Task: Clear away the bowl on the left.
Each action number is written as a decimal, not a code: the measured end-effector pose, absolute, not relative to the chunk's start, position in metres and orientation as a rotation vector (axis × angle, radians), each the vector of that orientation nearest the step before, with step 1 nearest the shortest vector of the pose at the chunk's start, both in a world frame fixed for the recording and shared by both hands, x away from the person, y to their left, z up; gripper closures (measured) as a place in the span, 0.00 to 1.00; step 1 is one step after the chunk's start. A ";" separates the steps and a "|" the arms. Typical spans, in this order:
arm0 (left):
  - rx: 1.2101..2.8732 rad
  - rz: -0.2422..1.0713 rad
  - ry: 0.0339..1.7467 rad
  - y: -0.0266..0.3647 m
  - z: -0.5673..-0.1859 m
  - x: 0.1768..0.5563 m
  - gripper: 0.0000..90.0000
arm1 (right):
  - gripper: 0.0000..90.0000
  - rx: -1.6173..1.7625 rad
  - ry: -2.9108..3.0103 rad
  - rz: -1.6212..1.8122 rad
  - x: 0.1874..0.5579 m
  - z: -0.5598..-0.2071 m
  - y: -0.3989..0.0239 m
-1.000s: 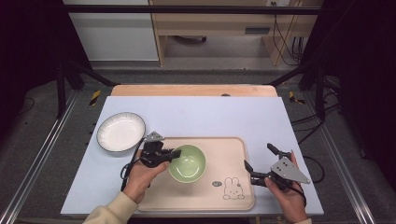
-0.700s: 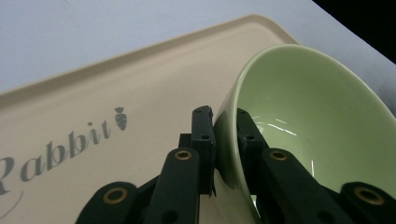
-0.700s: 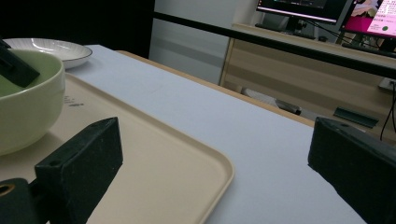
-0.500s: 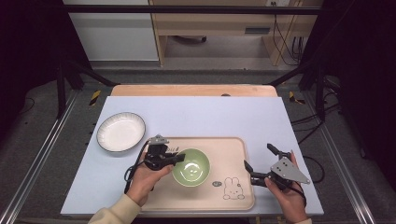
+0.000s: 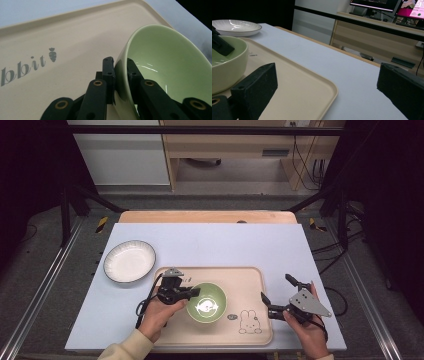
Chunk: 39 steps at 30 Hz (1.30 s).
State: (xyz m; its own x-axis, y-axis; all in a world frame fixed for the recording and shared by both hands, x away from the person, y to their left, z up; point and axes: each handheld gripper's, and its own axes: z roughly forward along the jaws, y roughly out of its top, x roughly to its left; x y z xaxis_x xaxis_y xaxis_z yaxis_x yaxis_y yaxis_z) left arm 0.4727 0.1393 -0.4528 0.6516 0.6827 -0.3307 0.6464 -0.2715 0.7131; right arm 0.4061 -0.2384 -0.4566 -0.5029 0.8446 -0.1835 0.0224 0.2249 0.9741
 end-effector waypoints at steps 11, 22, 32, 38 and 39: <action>1.983 0.012 1.057 0.139 -0.454 0.475 0.90 | 0.04 0.811 1.742 1.362 0.406 -0.457 -0.238; 1.989 0.002 1.061 0.139 -0.455 0.476 0.90 | 0.04 0.810 1.745 1.363 0.406 -0.457 -0.238; 2.001 0.025 1.059 0.137 -0.456 0.476 0.90 | 0.04 0.809 1.746 1.363 0.407 -0.457 -0.237; 1.998 0.028 1.066 0.136 -0.456 0.476 0.91 | 0.04 0.807 1.749 1.365 0.407 -0.457 -0.237; 1.997 0.029 1.065 0.136 -0.456 0.476 0.91 | 0.04 0.807 1.749 1.365 0.407 -0.457 -0.237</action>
